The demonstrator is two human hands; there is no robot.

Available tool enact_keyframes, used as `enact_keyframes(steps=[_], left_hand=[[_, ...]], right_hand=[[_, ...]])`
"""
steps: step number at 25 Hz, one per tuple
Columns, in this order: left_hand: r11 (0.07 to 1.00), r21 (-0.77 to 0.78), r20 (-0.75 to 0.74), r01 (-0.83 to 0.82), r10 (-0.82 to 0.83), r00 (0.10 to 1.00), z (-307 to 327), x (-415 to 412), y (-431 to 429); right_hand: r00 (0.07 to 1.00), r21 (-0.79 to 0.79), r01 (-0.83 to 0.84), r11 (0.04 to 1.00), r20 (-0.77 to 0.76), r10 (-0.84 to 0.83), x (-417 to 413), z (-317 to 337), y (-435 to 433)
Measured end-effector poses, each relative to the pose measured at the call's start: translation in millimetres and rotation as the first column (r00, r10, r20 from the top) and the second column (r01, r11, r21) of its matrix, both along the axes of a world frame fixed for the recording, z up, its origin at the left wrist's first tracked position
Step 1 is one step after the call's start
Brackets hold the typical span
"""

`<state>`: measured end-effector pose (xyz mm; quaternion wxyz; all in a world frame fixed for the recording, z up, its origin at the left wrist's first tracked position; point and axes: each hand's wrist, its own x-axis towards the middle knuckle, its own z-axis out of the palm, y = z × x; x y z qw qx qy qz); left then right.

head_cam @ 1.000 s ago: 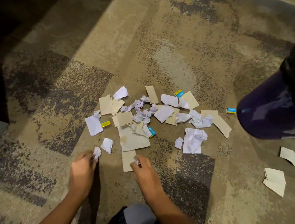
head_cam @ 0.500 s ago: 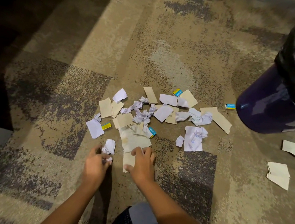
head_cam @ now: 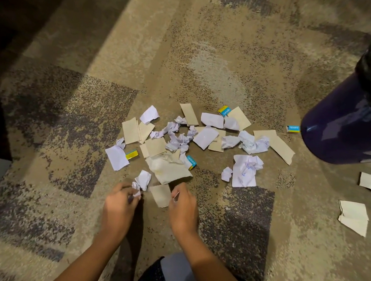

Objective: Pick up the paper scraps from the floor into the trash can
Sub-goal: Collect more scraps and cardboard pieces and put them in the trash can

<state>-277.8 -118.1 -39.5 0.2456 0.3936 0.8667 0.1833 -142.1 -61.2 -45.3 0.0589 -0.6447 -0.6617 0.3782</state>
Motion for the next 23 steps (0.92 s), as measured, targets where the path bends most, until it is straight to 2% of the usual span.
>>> enact_keyframes(steps=[4, 6, 9, 11, 15, 20, 23], left_hand=[[0.999, 0.041, -0.014, 0.020, -0.020, 1.000, 1.6, 7.8, 5.1], [0.999, 0.031, -0.008, 0.011, -0.011, 1.000, 0.5, 12.2, 11.6], [0.999, 0.023, 0.001, 0.045, -0.045, 0.999, -2.4, 18.7, 18.1], [0.995, 0.046, 0.023, 0.087, -0.088, 0.996, -4.3, 20.9, 20.2], [0.999, -0.010, 0.099, 0.052, -0.051, 0.994, -8.2, 19.0, 32.9], [0.993, -0.084, -0.068, 0.077, -0.083, 0.994, -22.7, 20.3, 36.5], [0.995, -0.020, -0.079, 0.099, -0.100, 0.992, -30.9, 17.4, 32.5]], right_hand=[[0.972, -0.028, 0.231, 0.972, 0.041, -0.230, 25.8, 2.0, -0.3], [0.957, -0.114, 0.289, 0.951, 0.074, -0.282, 30.3, 2.1, -1.6], [0.963, -0.218, 0.270, 0.938, 0.075, -0.260, 26.4, 0.0, -6.3], [0.970, -0.202, 0.239, 0.950, 0.081, -0.227, 19.2, 0.6, -6.6], [0.987, -0.135, 0.147, 0.980, 0.085, -0.136, 1.3, -0.6, 1.6], [0.960, -0.134, 0.259, 0.956, 0.148, -0.240, -26.0, 0.1, 9.9], [0.959, -0.144, 0.255, 0.956, 0.167, -0.231, -34.3, -2.1, 10.6]])
